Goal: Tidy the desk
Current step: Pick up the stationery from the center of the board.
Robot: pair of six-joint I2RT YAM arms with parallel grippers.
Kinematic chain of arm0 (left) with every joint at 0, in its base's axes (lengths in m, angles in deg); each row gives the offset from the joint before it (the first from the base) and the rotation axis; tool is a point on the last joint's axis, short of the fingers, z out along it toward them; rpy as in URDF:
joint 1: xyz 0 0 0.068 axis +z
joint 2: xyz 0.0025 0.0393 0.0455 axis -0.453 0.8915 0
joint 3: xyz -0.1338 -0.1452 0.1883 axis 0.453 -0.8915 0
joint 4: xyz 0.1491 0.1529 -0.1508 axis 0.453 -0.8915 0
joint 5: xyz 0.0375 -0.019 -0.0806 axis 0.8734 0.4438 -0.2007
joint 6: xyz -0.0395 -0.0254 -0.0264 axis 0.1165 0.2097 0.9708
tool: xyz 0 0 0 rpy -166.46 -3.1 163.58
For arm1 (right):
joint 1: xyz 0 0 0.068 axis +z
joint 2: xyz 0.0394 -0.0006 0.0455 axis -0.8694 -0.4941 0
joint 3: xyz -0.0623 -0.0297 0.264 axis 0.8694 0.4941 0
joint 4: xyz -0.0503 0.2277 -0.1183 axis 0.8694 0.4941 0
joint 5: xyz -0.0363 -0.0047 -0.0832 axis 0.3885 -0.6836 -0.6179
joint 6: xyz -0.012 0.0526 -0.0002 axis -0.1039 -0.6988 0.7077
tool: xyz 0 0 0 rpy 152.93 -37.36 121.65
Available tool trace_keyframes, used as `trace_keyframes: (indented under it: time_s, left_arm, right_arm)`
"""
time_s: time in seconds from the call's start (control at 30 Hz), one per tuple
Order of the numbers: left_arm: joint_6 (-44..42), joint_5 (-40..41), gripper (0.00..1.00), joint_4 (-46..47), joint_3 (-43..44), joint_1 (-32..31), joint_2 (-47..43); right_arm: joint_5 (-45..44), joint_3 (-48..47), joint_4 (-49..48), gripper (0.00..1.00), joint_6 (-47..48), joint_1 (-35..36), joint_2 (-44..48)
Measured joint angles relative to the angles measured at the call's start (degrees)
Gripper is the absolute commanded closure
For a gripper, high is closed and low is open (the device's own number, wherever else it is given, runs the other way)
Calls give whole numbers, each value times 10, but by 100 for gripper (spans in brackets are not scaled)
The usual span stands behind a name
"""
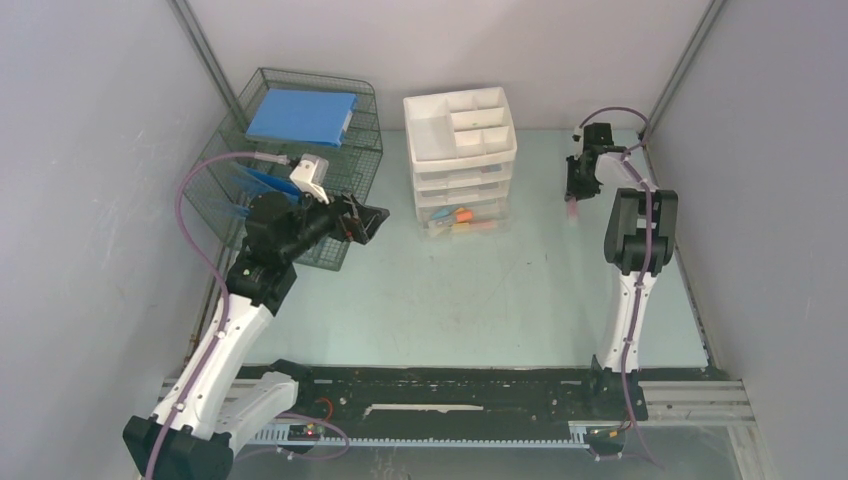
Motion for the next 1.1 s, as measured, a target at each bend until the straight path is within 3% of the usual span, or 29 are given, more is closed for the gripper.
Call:
trace_keyframes:
  time_s: [0.27,0.67,0.87,1.1]
  left_arm:
    - [9,-90,0,45,-2,1,1]
    - [32,-211,0,133,-30,-5,15]
    - [49,-195,0,152,-31,-84,18]
    - [128,-108,0,237,-99,-208,19]
  right_arm:
    - [83,138,-16,99,-16,-4,120]
    - [263,330,-42,100,-89,-23,429]
    - [365,433,-83,100,-139,-43,563]
    - [446,499,-140,100,-188,-54,623]
